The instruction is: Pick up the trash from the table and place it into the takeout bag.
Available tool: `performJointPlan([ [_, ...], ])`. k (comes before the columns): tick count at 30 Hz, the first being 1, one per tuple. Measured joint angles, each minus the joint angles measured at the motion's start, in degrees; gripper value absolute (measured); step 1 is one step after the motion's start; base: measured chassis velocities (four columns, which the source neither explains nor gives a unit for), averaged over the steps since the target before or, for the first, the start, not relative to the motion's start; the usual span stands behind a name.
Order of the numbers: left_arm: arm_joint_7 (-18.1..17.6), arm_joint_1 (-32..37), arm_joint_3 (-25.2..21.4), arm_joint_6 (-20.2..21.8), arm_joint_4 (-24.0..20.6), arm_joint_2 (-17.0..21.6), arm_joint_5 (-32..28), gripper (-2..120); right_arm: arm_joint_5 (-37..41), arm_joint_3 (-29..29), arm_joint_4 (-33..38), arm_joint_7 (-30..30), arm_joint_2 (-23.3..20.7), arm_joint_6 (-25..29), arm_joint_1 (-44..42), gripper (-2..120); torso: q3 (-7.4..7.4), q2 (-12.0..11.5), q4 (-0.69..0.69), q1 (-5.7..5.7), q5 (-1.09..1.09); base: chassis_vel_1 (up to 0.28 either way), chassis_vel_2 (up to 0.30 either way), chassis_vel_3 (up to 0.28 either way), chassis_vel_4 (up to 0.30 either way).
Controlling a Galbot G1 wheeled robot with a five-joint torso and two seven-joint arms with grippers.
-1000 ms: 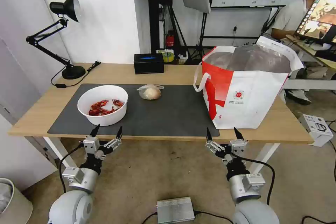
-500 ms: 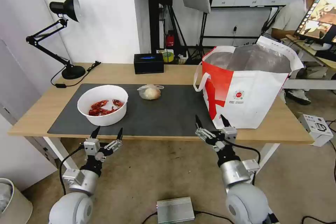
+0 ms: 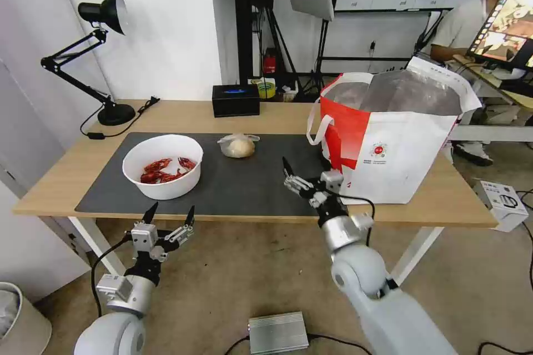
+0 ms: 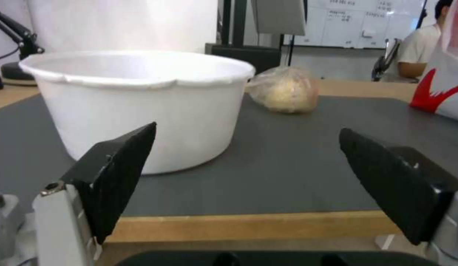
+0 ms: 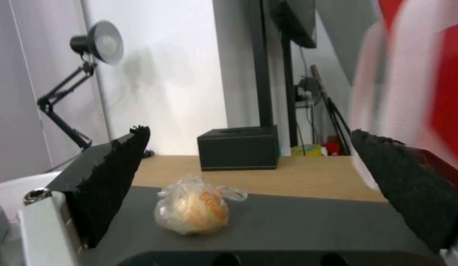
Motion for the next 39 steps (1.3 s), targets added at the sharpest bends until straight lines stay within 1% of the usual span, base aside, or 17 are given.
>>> performJointPlan([
  [1,0.00,0.00,0.00,0.00,0.00,0.00,0.00,100,0.00,0.00,0.00,0.00,0.00,0.00,0.00,100,0.00,0.00,0.00,0.00,0.00,0.000,0.000,0.000,0.000],
  [3,0.02,-0.22,-0.13,0.00,0.60,-0.02,-0.01,100,0.61,-1.91,-4.87,-0.38,1.06,0.35,4.47,100,0.00,0.00,-0.01,0.00,0.00,0.000,0.000,0.000,0.000],
  [4,0.02,-0.22,-0.13,0.00,0.60,-0.02,-0.01,100,0.61,-1.91,-4.87,-0.38,1.06,0.35,4.47,100,0.00,0.00,-0.01,0.00,0.00,0.000,0.000,0.000,0.000],
  [7,0.04,-1.01,-0.16,0.02,1.58,0.05,-0.08,100,0.85,-4.43,-12.03,-0.76,3.07,0.86,10.00,100,0.00,0.00,-0.01,0.00,0.00,0.000,0.000,0.000,0.000],
  [8,0.04,-1.01,-0.16,0.02,1.58,0.05,-0.08,100,0.85,-4.43,-12.03,-0.76,3.07,0.86,10.00,100,0.00,0.00,-0.01,0.00,0.00,0.000,0.000,0.000,0.000],
  [11,0.05,-1.75,-0.14,0.10,2.44,0.16,-0.15,100,0.80,-6.72,-18.79,-0.88,5.62,1.16,16.20,100,0.00,0.00,0.00,0.00,-0.01,0.000,0.000,0.000,0.000],
  [12,0.05,-1.75,-0.14,0.10,2.44,0.16,-0.15,100,0.80,-6.72,-18.79,-0.88,5.62,1.16,16.20,100,0.00,0.00,0.00,0.00,-0.01,0.000,0.000,0.000,0.000],
  [14,0.04,-2.21,0.04,0.14,3.17,0.17,-0.16,100,0.62,-7.77,-23.82,-0.87,7.96,1.25,20.20,100,0.00,0.00,0.00,0.00,-0.01,0.000,0.000,0.000,0.000],
  [16,0.04,-2.35,0.13,0.15,3.41,0.16,-0.16,100,0.54,-8.05,-25.50,-0.86,8.73,1.25,21.49,100,0.00,0.00,0.00,0.00,0.00,0.000,0.000,0.000,0.000],
  [19,0.06,-2.79,0.33,0.16,4.13,0.12,-0.16,100,-0.50,-9.57,-32.00,-1.46,11.58,1.66,25.80,100,0.00,0.00,0.00,0.00,0.00,0.000,0.000,0.000,0.000],
  [24,0.22,-2.99,0.38,0.13,4.81,0.02,-0.16,100,-1.38,-10.81,-37.86,-2.79,14.83,2.06,29.59,100,0.00,0.00,0.00,-0.01,0.00,0.000,0.000,0.000,0.000],
  [29,0.37,-2.91,0.39,0.03,5.10,-0.09,-0.15,100,-1.32,-11.79,-41.35,-2.53,16.96,1.12,31.90,100,-0.01,0.01,0.00,-0.01,0.00,0.000,0.000,0.000,0.000],
  [33,0.57,-2.55,0.38,-0.12,5.14,-0.25,-0.12,100,0.31,-13.21,-43.80,0.59,18.18,-5.80,34.40,100,-0.01,0.01,0.00,-0.01,0.00,0.000,0.000,0.000,0.000],
  [34,0.57,-2.55,0.38,-0.12,5.14,-0.25,-0.12,100,0.31,-13.21,-43.80,0.59,18.18,-5.80,34.40,100,-0.01,0.01,0.00,-0.01,0.00,0.000,0.000,0.000,0.000],
  [36,0.62,-2.26,0.49,-0.16,5.11,-0.25,-0.09,100,1.79,-13.76,-44.77,2.03,18.20,-10.24,35.40,100,-0.01,0.01,-0.01,-0.01,0.00,0.000,0.000,0.000,0.000],
  [37,0.62,-2.26,0.49,-0.16,5.11,-0.25,-0.09,100,1.79,-13.76,-44.77,2.03,18.20,-10.24,35.40,100,-0.01,0.01,-0.01,-0.01,0.00,0.000,0.000,0.000,0.000],
  [39,0.62,-2.04,0.48,-0.17,4.78,-0.25,-0.04,100,4.21,-13.88,-45.43,2.81,18.17,-14.67,36.21,100,-0.01,0.01,-0.01,-0.01,0.01,0.000,0.000,0.000,0.000],
])
